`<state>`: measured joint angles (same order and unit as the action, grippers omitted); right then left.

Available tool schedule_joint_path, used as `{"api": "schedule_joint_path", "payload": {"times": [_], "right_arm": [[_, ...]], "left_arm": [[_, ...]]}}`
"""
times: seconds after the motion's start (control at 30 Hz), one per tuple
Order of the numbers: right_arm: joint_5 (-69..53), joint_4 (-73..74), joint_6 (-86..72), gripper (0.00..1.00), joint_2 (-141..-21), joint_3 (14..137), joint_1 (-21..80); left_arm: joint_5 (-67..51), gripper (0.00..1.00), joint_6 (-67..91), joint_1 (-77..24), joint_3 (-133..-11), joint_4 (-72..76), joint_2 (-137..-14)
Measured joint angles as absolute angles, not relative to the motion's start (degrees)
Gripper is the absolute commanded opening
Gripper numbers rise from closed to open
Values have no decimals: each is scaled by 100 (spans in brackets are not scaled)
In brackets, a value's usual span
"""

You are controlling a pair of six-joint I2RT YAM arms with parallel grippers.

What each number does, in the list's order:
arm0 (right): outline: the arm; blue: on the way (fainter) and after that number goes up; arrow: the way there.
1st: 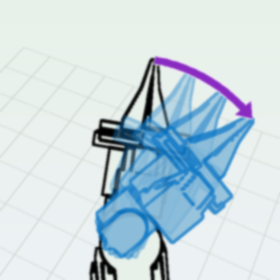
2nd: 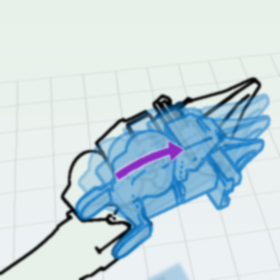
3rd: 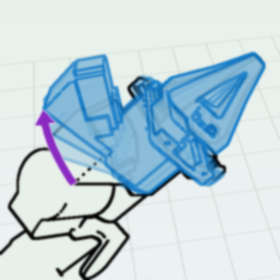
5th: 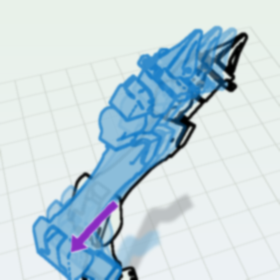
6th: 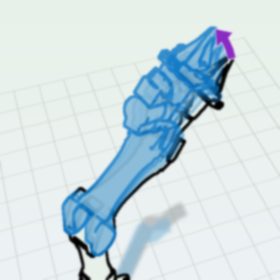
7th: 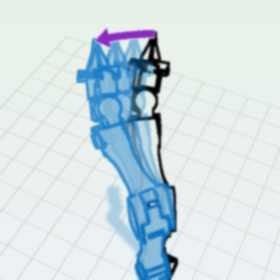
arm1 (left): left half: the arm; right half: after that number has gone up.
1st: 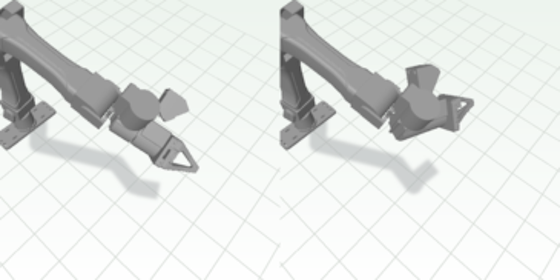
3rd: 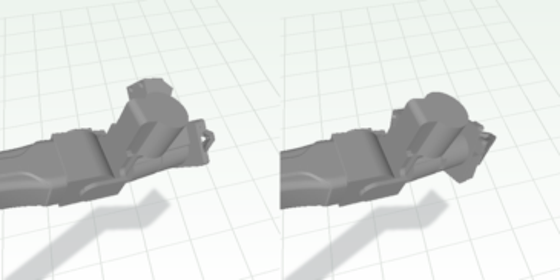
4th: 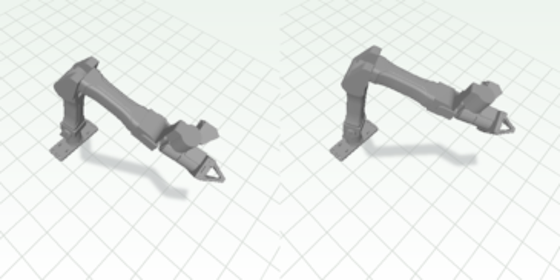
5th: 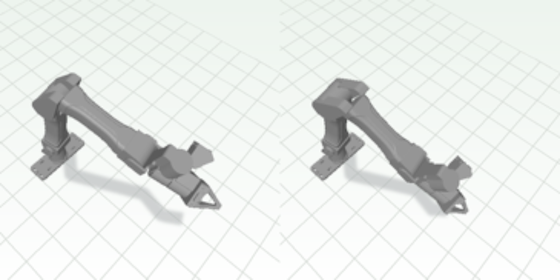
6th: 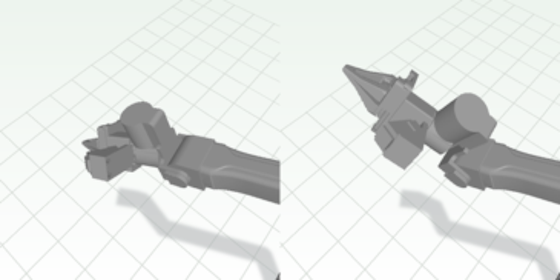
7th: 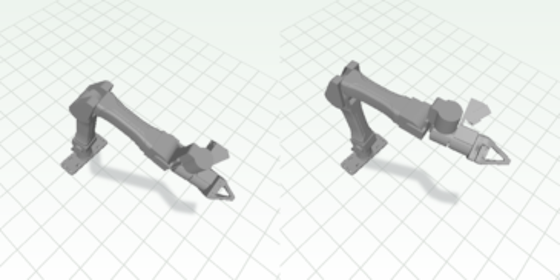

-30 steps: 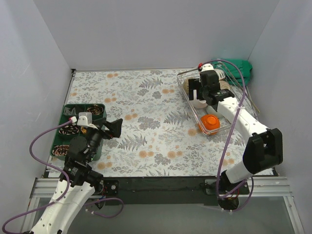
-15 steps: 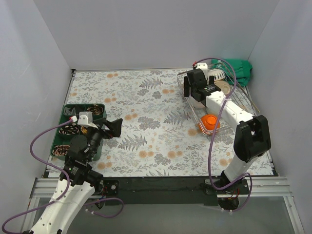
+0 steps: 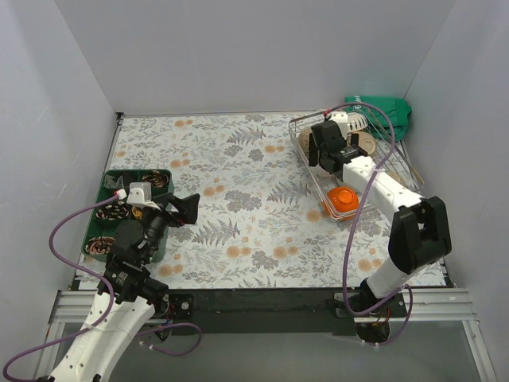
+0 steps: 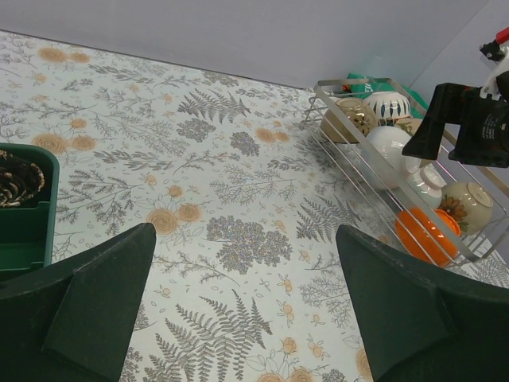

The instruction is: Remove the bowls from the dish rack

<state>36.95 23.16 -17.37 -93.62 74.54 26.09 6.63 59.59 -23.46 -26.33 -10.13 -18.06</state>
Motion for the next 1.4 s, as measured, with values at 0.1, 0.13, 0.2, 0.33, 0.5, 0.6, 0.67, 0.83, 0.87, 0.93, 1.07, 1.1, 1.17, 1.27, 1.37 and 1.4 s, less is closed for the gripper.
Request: {"api": "schedule_joint_path", "payload": {"times": [0.1,0.13,0.2,0.33,0.5,0.6,0.67,0.83,0.87,0.93,1.07,1.1,1.17,1.27,1.37,1.4], "right_arm": [[3614,2364,-1610,96,-8991,7111,2366],[3573,2370,-1577,96,-8844,6987,2265],[3479,2386,-1494,96,-8591,6781,2071],[3249,2379,-1315,97,-8392,6541,1726],[2864,2329,-760,99,-8558,6392,1549],[2703,2163,-355,98,-8750,6388,1540],[2561,2032,-97,98,-8818,6346,1533],[2165,1741,386,99,-8820,6156,1463],[2051,1653,491,99,-8820,6099,1428],[1800,1492,607,98,-8820,5972,1337],[1157,1219,637,97,-8764,5763,1076],[1037,1157,622,97,-8713,5728,1041],[832,1059,585,97,-8580,5673,974],[572,952,460,96,-8379,5647,974],[360,829,222,95,-8213,5647,982],[305,788,89,94,-8160,5647,987]], "left_arm": [[663,98,5957,-2359,-2633,-1013,-1806],[666,98,5959,-2366,-2633,-1013,-1806],[666,98,5957,-2377,-2633,-1013,-1806],[666,98,5957,-2377,-2633,-1015,-1806],[666,98,5957,-2377,-2633,-1015,-1809],[666,98,5953,-2388,-2633,-1015,-1817],[666,98,5942,-2390,-2633,-1015,-1822],[663,98,5937,-2403,-2633,-1017,-1828],[666,98,5937,-2403,-2633,-1017,-1828],[666,98,5937,-2405,-2633,-1017,-1828],[666,98,5935,-2414,-2633,-1017,-1828],[666,98,5935,-2414,-2633,-1017,-1828],[666,98,5935,-2412,-2633,-1017,-1826],[663,98,5935,-2414,-2633,-1017,-1828],[666,98,5935,-2414,-2633,-1017,-1826],[666,98,5935,-2414,-2633,-1017,-1826]]}}
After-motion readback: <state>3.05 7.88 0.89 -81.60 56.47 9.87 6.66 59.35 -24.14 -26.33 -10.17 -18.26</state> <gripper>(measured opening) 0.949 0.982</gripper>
